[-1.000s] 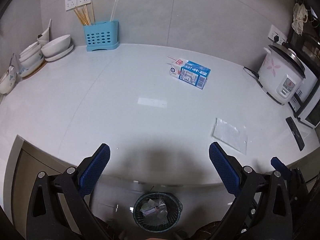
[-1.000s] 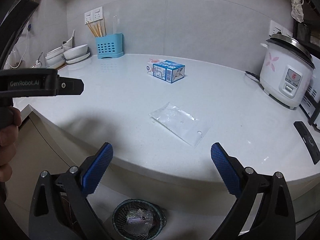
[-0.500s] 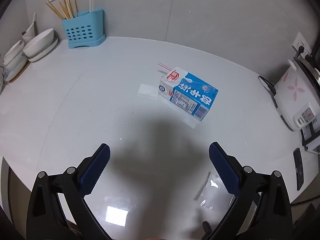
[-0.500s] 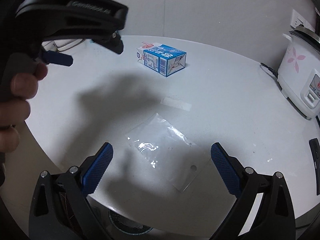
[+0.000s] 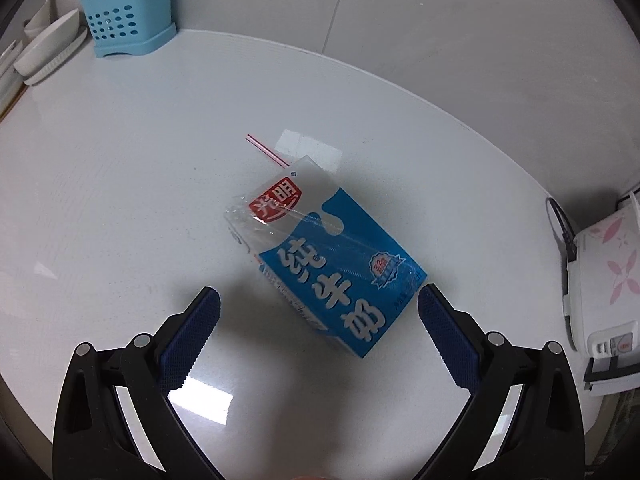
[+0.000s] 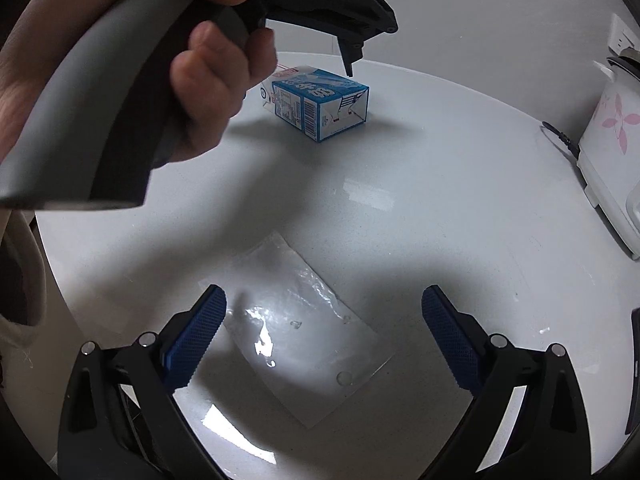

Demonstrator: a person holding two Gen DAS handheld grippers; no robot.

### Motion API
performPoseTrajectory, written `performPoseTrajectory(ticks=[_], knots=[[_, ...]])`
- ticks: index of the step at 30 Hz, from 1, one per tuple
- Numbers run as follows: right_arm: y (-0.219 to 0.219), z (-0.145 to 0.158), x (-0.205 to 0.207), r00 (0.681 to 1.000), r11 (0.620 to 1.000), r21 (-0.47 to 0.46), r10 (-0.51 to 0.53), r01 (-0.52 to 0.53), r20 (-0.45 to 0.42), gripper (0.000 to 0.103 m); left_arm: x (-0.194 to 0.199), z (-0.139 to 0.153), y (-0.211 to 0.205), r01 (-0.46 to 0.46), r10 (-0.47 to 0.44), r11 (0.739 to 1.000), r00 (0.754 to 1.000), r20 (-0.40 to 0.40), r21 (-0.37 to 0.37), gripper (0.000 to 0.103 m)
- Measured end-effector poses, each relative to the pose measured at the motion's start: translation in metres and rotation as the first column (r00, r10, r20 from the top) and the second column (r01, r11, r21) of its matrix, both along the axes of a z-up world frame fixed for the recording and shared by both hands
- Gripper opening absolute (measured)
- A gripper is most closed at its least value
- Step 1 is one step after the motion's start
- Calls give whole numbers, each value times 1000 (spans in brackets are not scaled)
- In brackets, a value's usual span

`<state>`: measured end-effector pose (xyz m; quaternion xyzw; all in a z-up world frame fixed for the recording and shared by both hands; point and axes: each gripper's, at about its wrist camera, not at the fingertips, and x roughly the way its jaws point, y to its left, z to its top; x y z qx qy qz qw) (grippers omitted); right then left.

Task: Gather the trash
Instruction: 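Grasp the blue-and-white milk carton with the left tool while the right tool grasps the clear plastic bag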

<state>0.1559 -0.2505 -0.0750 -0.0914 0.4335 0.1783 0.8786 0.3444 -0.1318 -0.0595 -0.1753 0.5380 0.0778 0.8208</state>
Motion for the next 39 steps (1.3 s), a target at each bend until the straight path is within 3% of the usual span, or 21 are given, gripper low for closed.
performPoseTrajectory(ticks=[3,11,15,19,24,33,39], knots=[[-3,-6,4,1000,1000,4,16,-16,-15,94,13,-12,-4,-18,18,1000,999,-28,-2,97],[-7,-9,2,1000,1000,13,25,-25,-13,94,34,-15,0,-65,62,993,998,-25,-98,97],[-5,-8,-1,999,999,16,41,-40,-8,94,39,-13,0,-89,87,994,996,-25,-67,97],[1,-14,0,998,998,-15,60,-60,-10,94,48,-25,4,-109,104,988,993,-59,-105,97],[3,-13,1,999,999,-3,42,-42,-22,93,52,-33,-3,-79,73,995,993,-97,-62,96],[11,-7,-2,999,999,-11,44,-44,-31,70,44,-28,-7,-17,14,999,996,-87,-37,82],[11,-5,5,999,1000,-13,25,-25,-40,48,36,-24,0,12,-13,1000,996,-87,-13,74]])
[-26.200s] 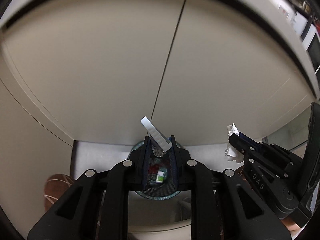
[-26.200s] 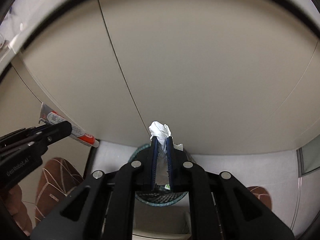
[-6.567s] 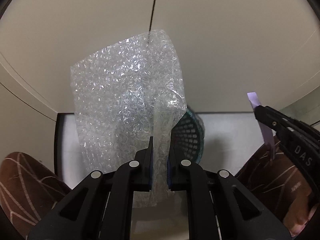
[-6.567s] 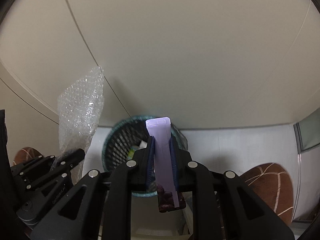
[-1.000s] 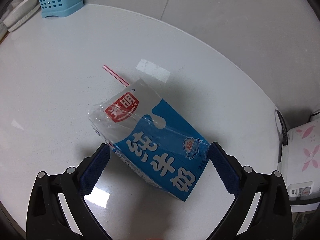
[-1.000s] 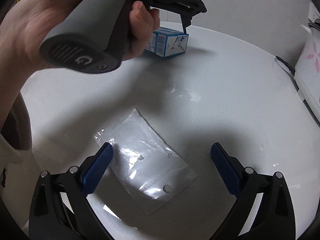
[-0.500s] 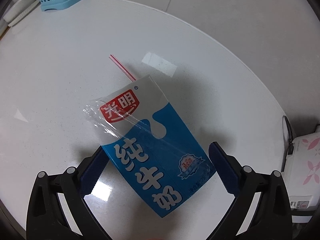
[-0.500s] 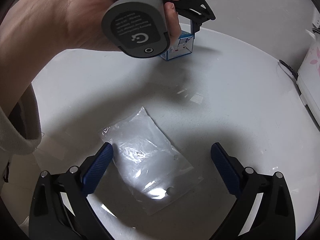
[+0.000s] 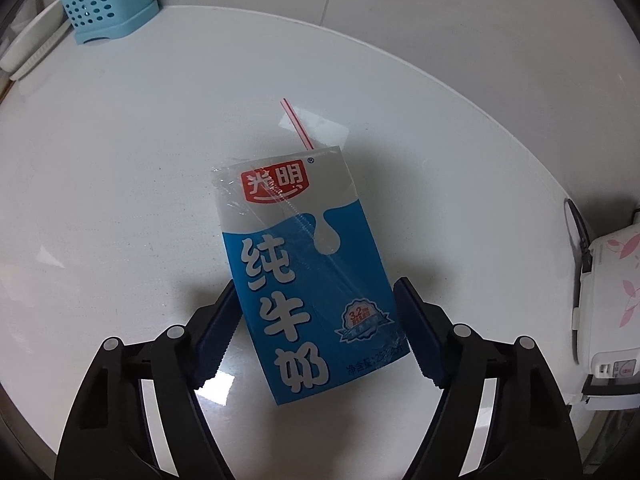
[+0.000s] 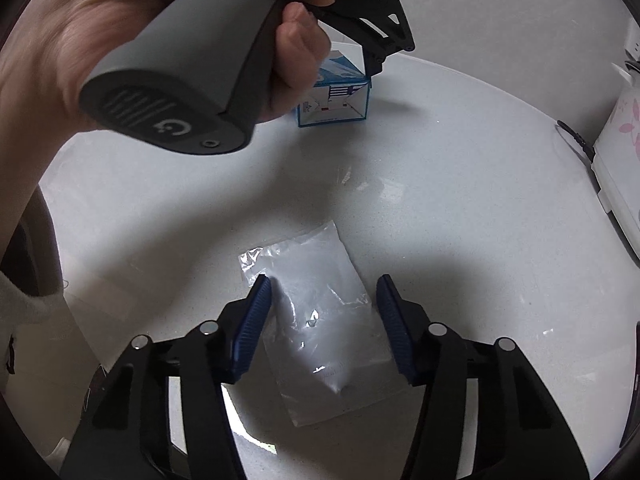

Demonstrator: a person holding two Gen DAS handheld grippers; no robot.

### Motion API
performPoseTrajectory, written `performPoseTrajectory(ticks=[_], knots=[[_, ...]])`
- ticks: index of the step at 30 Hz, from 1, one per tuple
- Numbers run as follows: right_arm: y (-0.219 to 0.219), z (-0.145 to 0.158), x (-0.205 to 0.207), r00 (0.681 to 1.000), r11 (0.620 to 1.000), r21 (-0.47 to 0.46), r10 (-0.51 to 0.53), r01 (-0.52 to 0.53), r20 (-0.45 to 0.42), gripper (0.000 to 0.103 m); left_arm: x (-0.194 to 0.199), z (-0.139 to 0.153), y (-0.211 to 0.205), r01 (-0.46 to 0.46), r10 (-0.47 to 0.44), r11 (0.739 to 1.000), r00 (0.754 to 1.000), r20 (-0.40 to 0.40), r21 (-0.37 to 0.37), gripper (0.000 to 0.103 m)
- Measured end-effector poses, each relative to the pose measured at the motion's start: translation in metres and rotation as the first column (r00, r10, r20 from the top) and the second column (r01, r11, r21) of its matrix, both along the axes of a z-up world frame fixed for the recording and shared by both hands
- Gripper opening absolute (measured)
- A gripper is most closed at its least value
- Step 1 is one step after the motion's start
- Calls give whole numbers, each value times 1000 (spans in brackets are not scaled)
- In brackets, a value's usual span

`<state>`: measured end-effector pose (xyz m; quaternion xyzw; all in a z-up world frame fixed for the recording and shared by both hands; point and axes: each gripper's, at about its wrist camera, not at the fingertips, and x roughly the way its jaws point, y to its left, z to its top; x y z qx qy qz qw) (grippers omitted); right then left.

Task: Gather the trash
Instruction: 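Grasp the blue-and-white milk carton with the left tool while the right tool grasps the clear plastic bag, then carry the milk carton with the left tool while the right tool carries the plastic bag over the bin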

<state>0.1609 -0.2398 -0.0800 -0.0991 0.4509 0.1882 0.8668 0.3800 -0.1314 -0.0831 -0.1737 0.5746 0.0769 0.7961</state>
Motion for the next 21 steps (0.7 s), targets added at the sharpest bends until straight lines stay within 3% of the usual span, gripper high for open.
performPoseTrajectory(ticks=[11,21], knots=[[-3,3,4,997,998,30,-59,61,-44,18,-27,10,27,43,-44,999,999,22,33,68],[-3,3,-3,992,991,60,-114,117,-50,16,-61,30,65,70,-73,996,995,67,51,67]])
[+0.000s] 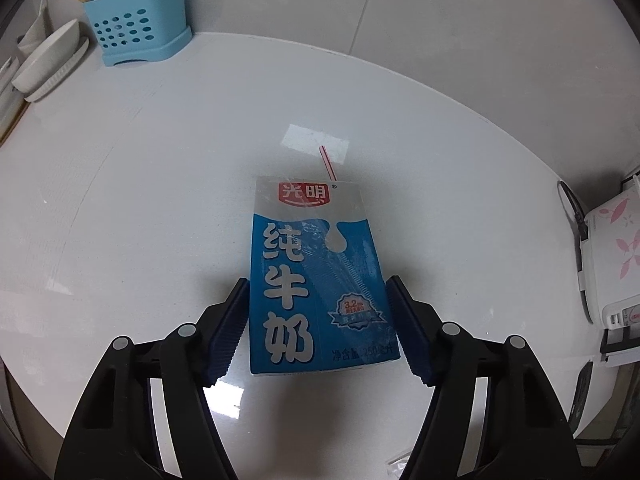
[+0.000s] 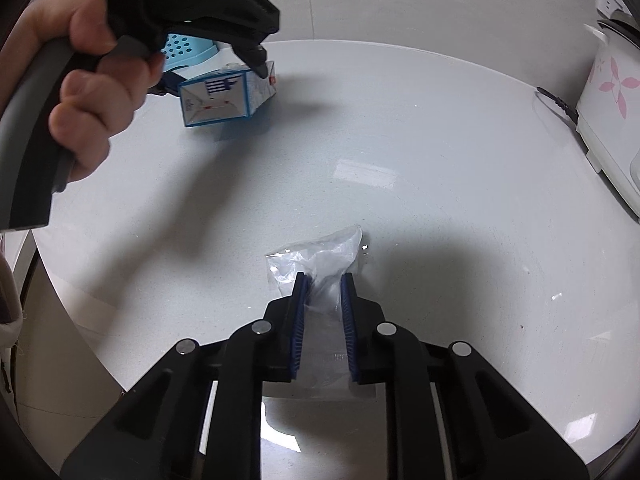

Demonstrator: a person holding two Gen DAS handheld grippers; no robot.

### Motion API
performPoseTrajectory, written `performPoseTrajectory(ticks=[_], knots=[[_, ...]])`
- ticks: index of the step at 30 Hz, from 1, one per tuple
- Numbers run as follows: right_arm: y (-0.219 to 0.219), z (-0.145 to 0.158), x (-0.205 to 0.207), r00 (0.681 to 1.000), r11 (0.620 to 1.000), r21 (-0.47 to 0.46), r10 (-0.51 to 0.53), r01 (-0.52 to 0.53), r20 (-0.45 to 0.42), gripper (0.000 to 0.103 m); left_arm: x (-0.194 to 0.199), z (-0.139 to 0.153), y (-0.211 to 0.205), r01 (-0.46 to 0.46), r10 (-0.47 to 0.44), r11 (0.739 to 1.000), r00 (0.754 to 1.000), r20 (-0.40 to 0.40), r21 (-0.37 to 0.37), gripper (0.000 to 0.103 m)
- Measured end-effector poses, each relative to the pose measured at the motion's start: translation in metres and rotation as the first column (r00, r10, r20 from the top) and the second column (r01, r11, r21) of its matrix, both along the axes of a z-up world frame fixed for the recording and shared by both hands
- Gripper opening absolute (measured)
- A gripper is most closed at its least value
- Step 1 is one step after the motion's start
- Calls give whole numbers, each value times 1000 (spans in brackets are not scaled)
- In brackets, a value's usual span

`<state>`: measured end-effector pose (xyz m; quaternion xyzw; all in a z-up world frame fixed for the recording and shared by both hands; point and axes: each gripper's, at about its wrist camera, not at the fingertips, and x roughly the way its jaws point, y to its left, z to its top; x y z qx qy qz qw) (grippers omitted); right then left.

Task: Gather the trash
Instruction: 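Carry the milk carton with the left tool while the right tool carries the plastic bag over the bin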

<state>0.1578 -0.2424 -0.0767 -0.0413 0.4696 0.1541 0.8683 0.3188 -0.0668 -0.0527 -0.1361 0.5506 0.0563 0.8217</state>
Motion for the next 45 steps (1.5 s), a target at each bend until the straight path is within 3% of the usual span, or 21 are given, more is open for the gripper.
performPoseTrajectory(ticks=[9,19,32,36,45], knots=[[-7,10,-4,999,999,18,-28,27,42,16,-46,25,31,63,-65,998,996,65,26,66],[7,34,-37,993,999,24,-43,40,107,16,-140,64,37,156,-160,987,974,162,32,66],[28,60,-99,977,999,23,-39,35,210,16,-253,80,51,226,-223,974,940,260,19,66],[38,65,-120,973,999,24,-40,35,229,16,-281,82,52,235,-239,971,929,283,47,66],[39,67,-170,961,997,66,-47,30,272,16,-347,72,61,253,-253,966,908,334,46,66]])
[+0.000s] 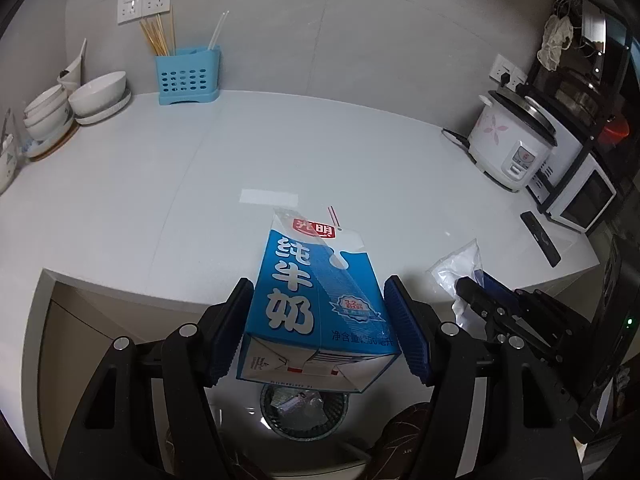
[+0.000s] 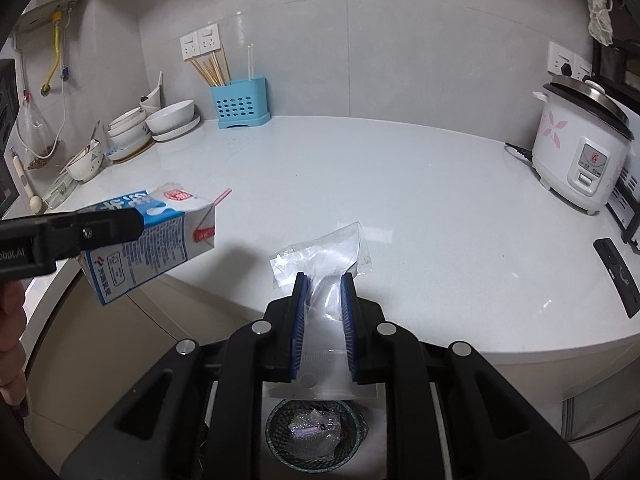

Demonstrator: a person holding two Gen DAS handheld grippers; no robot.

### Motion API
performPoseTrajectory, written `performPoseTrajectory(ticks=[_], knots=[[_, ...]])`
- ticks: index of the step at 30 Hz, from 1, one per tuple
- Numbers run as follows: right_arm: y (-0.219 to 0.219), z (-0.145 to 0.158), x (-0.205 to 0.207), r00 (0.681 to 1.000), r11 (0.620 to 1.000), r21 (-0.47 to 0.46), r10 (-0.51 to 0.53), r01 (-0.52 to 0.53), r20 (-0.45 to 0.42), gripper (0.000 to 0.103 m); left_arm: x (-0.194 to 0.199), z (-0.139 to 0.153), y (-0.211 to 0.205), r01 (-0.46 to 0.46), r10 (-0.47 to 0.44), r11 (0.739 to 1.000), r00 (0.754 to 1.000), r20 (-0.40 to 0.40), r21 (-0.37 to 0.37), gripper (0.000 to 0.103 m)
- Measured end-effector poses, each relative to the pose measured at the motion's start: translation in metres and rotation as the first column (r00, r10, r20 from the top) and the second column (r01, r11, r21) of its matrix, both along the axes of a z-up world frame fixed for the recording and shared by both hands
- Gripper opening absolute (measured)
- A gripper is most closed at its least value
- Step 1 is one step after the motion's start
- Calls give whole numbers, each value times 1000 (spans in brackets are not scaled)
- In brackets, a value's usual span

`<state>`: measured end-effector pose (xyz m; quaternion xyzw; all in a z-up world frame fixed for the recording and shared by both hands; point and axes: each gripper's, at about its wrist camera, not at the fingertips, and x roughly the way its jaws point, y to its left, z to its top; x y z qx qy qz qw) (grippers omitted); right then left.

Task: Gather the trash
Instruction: 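Carry the milk carton with the left tool while the right tool carries the plastic bag over the bin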

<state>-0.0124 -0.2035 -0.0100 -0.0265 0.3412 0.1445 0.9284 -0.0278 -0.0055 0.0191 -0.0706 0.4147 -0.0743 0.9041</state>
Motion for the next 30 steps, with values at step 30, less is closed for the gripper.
performPoseTrajectory(ticks=[30], knots=[[-4,-169,-122,994,998,50,-19,25,-110,16,-135,-198,2,-19,16,999,996,-89,-28,66]])
